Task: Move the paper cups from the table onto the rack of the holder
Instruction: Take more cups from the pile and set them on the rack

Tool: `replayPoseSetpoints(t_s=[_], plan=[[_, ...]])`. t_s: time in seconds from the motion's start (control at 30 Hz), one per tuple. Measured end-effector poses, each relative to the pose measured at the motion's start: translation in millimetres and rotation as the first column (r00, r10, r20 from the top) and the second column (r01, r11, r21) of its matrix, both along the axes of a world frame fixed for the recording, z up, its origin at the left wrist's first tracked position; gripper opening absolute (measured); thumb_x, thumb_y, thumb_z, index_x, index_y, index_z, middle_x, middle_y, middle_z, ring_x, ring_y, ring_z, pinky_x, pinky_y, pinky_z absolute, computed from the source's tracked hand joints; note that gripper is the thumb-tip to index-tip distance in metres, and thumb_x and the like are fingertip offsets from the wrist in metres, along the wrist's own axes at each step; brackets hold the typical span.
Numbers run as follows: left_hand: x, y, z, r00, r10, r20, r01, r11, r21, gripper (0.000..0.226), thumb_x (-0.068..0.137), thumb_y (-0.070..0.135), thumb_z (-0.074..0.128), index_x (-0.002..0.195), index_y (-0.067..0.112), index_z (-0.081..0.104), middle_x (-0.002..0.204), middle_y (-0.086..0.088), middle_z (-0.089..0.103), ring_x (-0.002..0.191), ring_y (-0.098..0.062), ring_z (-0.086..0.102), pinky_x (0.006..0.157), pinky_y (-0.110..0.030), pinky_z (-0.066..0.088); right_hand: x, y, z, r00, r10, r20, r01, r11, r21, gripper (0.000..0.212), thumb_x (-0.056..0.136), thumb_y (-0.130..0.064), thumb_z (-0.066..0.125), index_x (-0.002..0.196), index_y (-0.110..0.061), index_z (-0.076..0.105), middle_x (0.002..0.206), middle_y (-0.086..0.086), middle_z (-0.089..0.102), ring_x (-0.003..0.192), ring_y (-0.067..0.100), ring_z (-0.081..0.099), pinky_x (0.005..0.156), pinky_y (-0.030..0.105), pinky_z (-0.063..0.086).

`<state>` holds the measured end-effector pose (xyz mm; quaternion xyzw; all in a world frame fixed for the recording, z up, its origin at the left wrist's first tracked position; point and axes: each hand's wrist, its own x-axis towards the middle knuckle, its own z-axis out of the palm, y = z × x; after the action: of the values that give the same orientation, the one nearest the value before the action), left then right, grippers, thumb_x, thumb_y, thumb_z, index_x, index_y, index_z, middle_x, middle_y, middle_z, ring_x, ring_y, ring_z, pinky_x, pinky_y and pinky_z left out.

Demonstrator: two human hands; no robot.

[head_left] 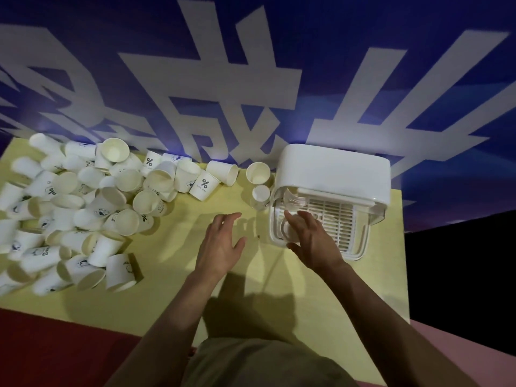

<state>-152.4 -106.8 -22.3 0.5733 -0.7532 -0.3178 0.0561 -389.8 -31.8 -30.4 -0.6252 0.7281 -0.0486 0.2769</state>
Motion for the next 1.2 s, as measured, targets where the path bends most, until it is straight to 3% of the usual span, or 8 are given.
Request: replayPoseSetpoints(t_s=[0.13, 0.4, 0.7, 0.83, 1.0, 1.2], plan=[[-12.7, -16.6, -8.5, 1.0, -0.004, 0.006, 0.004, 1.0, 0.023, 0.061, 0.093, 0.032, 0.069, 0.148, 0.027, 0.043, 0.142, -0.001, 0.043, 0.119, -0.026, 0.053, 0.092, -0.045, 0.053, -3.8, 2.0, 0.1, 1.0, -0.019, -0.007, 0.019, 1.0, 0.011, 0.086, 0.095, -0.036, 0.07, 0.163, -0.031, 0.018, 0.162, 0.011, 0.026, 0.14, 0.035, 0.039, 0.101, 0.051, 0.052], [-53.5, -57.6, -35.6, 0.998, -0.059, 0.024, 0.059, 0.998, -0.006, 0.076, 0.087, 0.027, 0.076, 0.149, 0.034, 0.032, 0.143, -0.004, 0.039, 0.119, -0.029, 0.049, 0.091, -0.047, 0.055, -10.0, 19.8, 17.4, 0.996, -0.074, -0.055, 0.067, 0.99, -0.125, 0.079, 0.092, -0.032, 0.073, 0.159, -0.019, 0.033, 0.158, 0.016, 0.034, 0.143, 0.039, 0.033, 0.106, 0.052, 0.049], [-86.0, -88.1, -61.1, 0.944, -0.219, 0.247, 0.228, 0.974, -0.009, 0.073, 0.09, 0.032, 0.071, 0.152, 0.037, 0.032, 0.14, -0.01, 0.039, 0.123, -0.034, 0.044, 0.097, -0.049, 0.05, -10.2, 31.6, 23.8, 0.991, -0.131, -0.013, 0.127, 0.979, -0.16, 0.077, 0.091, -0.022, 0.072, 0.157, -0.019, 0.034, 0.154, 0.013, 0.038, 0.14, 0.034, 0.036, 0.103, 0.049, 0.052], [-85.9, -89.2, -65.3, 0.96, -0.192, 0.203, 0.201, 0.979, -0.024, 0.059, 0.093, 0.023, 0.069, 0.145, 0.027, 0.042, 0.137, -0.012, 0.045, 0.118, -0.035, 0.052, 0.093, -0.049, 0.052, -6.1, 23.9, 35.4, 0.992, -0.125, -0.009, 0.123, 0.983, -0.134, 0.074, 0.093, -0.021, 0.07, 0.157, -0.02, 0.033, 0.155, 0.012, 0.037, 0.142, 0.033, 0.034, 0.105, 0.048, 0.05], [-63.7, -83.0, -62.6, 0.983, -0.146, 0.107, 0.154, 0.986, -0.068, 0.058, 0.086, 0.022, 0.077, 0.133, 0.025, 0.044, 0.121, -0.008, 0.053, 0.102, -0.029, 0.058, 0.08, -0.046, 0.054, 6.3, 8.3, 65.0, 0.999, -0.046, -0.014, 0.043, 0.987, -0.152, 0.061, 0.095, -0.023, 0.067, 0.151, -0.019, 0.042, 0.152, 0.006, 0.041, 0.139, 0.029, 0.036, 0.102, 0.043, 0.051], [-8.7, -61.1, -63.4, 0.999, -0.02, -0.035, 0.018, 0.998, -0.067, 0.054, 0.08, 0.025, 0.079, 0.123, 0.014, 0.047, 0.114, -0.008, 0.056, 0.097, -0.027, 0.061, 0.078, -0.044, 0.055, 47.3, -49.8, 82.3, 0.998, 0.069, -0.007, -0.068, 0.971, -0.228, 0.053, 0.092, -0.024, 0.068, 0.142, -0.016, 0.052, 0.146, 0.009, 0.046, 0.134, 0.031, 0.041, 0.104, 0.042, 0.048]])
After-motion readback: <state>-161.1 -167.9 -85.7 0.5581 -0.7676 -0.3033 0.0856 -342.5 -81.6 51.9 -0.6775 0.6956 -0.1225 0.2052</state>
